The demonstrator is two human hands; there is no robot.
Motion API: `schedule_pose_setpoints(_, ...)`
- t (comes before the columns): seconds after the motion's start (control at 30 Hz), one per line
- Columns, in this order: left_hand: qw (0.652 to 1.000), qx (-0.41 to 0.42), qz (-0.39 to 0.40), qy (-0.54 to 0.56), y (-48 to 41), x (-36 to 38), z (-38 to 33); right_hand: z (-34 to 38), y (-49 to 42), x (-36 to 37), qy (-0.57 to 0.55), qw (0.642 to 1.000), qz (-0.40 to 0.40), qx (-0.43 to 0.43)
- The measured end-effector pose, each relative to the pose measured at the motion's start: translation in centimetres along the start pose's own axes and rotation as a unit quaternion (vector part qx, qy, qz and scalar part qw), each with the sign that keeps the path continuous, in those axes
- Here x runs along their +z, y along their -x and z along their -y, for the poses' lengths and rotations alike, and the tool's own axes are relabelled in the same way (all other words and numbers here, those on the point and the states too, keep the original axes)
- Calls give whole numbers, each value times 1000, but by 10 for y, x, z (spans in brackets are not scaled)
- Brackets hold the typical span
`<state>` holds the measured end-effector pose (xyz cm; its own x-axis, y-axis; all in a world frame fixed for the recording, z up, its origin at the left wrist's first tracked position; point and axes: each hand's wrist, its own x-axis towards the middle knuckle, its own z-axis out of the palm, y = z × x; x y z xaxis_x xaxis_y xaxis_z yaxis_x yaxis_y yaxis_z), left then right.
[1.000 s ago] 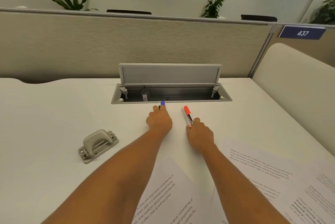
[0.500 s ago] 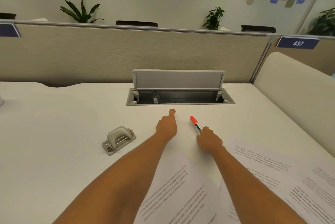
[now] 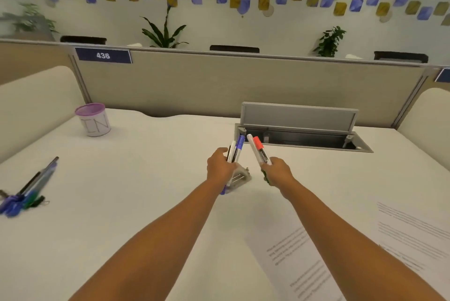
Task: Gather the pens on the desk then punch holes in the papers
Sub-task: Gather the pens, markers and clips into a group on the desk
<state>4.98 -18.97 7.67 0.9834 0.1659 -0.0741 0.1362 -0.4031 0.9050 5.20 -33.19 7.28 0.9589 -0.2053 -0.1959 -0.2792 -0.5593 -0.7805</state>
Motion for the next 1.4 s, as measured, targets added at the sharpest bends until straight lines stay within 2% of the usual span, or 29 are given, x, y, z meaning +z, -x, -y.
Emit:
schedule_pose_setpoints(0.33, 987, -95, -127, 2, 10, -184, 113, 95, 63, 164, 20, 991, 121, -54)
schedule_pose_setpoints(0.5, 978, -115, -174, -25, 15, -258, 165, 132, 90, 237, 18, 981, 188, -44)
schedule_pose_setpoints(0.67, 974, -107, -188, -63, 13, -311, 202, 162, 107, 302, 0, 973, 226, -44)
schedule_pose_setpoints(1.07, 973, -67, -207, -83, -24, -344, 228, 195, 112, 378, -77, 975, 207, -16)
schedule_pose_setpoints(1.27, 964, 2, -226, -141, -23, -350, 238, 199, 105, 384, -30, 985, 161, -58)
schedule_pose_setpoints(1.4, 932, 85, -273, -225, -12, -367, 246, 198, 107, 388, -10, 985, 135, -110)
